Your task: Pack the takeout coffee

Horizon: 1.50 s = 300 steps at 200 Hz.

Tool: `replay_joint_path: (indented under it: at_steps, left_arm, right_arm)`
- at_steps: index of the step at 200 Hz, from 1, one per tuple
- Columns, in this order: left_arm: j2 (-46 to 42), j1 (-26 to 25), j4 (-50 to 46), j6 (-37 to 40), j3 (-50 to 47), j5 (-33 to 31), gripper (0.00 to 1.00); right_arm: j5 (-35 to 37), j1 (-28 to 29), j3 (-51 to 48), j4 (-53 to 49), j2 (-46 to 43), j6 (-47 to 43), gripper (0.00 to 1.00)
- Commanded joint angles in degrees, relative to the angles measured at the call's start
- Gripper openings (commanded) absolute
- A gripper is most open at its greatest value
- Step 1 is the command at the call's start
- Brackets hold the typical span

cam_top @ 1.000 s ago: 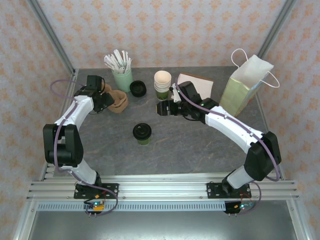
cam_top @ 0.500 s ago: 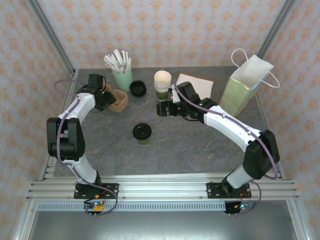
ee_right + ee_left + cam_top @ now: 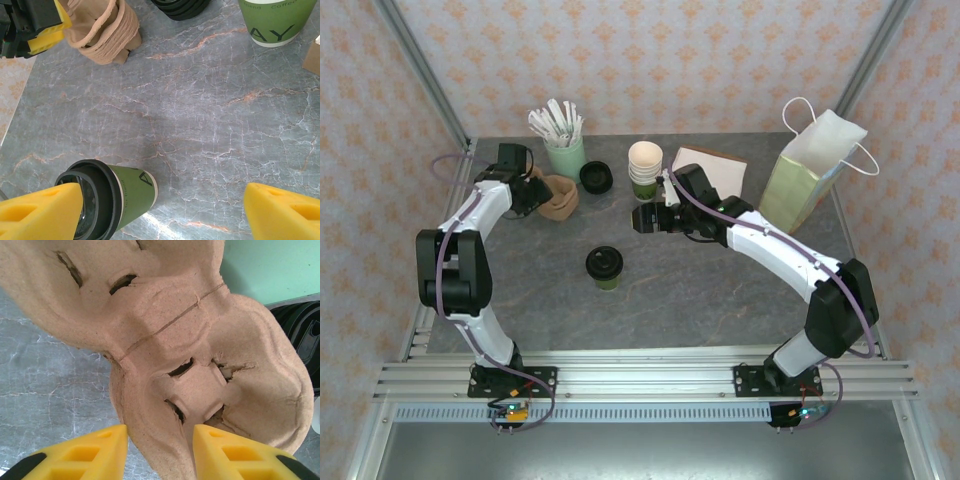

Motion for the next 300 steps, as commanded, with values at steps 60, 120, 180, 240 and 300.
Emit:
replay_joint_path:
  at_steps: [60,120,180,240,300]
  left_arm:
    - [1.33,0.45,-1.51,0.68,1.97,0.79,0.32]
    - [0.88,0.45,-2.92,0.68,3.08,0.51,0.29]
    - [0.62,0.45,-4.06,2.66,4.42,0.29,0.29]
    - [0.70,0.45,-4.94,3.31,5.23,-0.38,0.26]
    - [-0.47,0.45,-5.58,3.75,5.32,-2.07,0.21]
  right_arm:
    - [-0.42,-0.21,-0.69,1.56,0.97,0.51,0.84]
    - [-0.48,-0.21,-0.92,1.67,1.00,0.59,0.84]
    - [-0.64,-0.24,-0.84,1.89,1.34,0.74,0.84]
    - [-0.69,-0.24,-0.99,1.94,1.52,0.76,0.84]
    - [-0.94,-0.22,-0.70,1.82,1.95,0.94,0.84]
